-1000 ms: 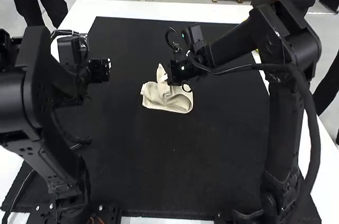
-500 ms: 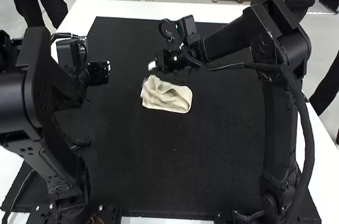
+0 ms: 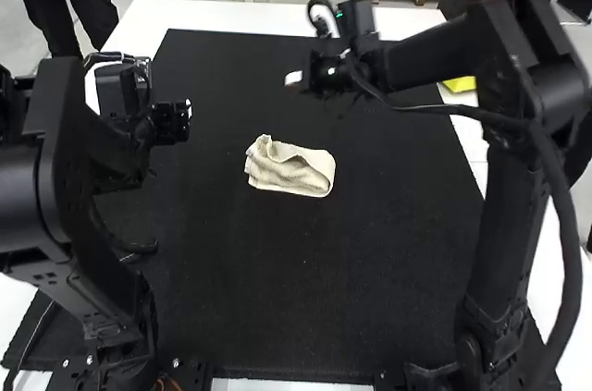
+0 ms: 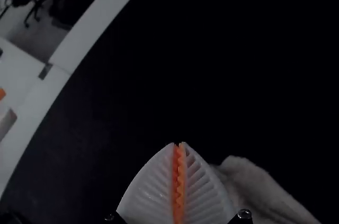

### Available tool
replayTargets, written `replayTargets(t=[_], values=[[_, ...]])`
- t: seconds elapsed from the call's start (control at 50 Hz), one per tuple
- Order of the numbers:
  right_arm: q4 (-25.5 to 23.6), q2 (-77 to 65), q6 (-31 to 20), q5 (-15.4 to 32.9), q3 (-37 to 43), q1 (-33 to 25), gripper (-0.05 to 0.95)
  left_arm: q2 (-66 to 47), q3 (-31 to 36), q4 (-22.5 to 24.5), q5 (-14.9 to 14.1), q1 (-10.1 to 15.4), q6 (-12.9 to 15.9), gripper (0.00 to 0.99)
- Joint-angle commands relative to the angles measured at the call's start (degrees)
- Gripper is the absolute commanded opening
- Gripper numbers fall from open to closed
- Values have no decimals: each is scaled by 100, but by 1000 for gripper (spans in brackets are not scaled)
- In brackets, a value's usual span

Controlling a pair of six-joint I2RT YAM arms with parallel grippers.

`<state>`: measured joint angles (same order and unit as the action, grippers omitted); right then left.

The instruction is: Fold the towel.

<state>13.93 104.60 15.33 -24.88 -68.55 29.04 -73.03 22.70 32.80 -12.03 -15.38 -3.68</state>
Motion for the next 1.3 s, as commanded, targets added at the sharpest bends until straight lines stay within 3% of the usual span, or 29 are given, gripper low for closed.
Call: replayTargets(t=[0.0, 0.24, 0.88, 1.28], values=[[180, -53, -109, -166, 352, 41, -28, 158, -73, 25, -80, -44, 69, 966], [821, 237, -109, -140, 844, 85, -28, 176, -73, 78, -106, -44, 61, 966], [1410, 1291, -232, -60, 896, 401, -28, 492, -169, 78, -238, -44, -1, 966], [1771, 2109, -268, 159, 905, 893, -28, 887, -134, -168, -300, -44, -80, 966]])
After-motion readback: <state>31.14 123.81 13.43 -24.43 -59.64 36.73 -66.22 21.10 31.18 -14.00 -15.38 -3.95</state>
